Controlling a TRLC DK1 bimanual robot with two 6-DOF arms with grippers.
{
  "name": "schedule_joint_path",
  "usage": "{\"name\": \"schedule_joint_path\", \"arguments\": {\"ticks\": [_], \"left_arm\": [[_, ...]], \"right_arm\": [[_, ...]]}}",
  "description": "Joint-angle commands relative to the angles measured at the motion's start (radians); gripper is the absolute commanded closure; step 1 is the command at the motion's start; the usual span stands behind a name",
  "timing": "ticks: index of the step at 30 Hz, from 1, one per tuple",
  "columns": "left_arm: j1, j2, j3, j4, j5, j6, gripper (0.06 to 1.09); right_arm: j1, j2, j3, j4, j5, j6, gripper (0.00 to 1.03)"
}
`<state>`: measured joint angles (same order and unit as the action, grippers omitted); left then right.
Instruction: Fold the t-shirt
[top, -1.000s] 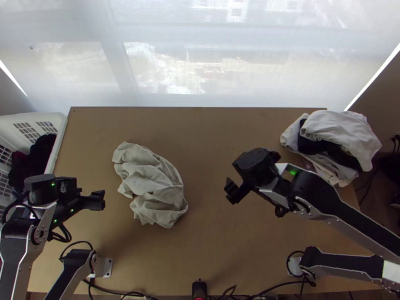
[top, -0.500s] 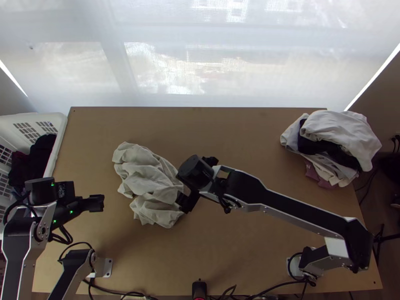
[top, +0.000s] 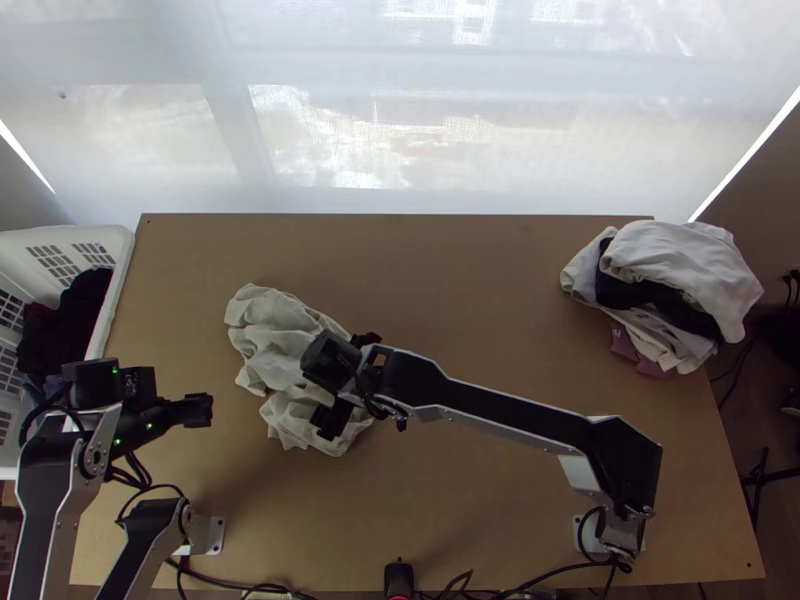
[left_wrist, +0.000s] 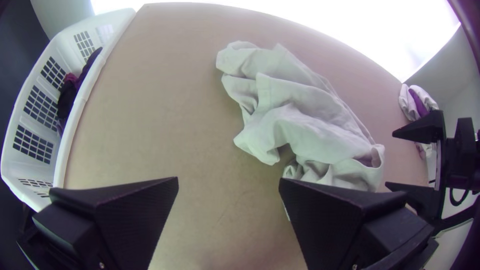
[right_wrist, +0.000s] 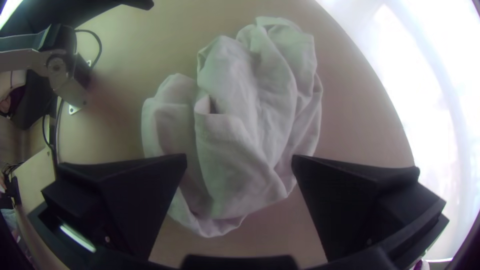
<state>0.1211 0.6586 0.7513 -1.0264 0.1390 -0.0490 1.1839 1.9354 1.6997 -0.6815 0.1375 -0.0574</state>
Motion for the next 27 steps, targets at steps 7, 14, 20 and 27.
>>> {"name": "schedule_joint_path", "arguments": {"ticks": [7,14,20,27], "left_arm": [[0.002,0.019,-0.03,0.035,0.014,0.001,0.11],[0.006,0.019,-0.036,0.042,0.02,-0.002,0.11],[0.009,0.019,-0.038,0.043,0.024,-0.005,0.11],[0.008,0.021,-0.03,0.045,0.027,-0.005,0.11]], "right_arm": [[0.014,0.122,0.089,-0.01,-0.061,-0.013,0.38],[0.011,0.146,0.092,-0.012,-0.108,-0.03,0.93],[-0.007,0.123,0.109,-0.013,-0.107,-0.033,1.0],[-0.064,0.022,0.138,-0.038,-0.107,-0.047,1.0]]}}
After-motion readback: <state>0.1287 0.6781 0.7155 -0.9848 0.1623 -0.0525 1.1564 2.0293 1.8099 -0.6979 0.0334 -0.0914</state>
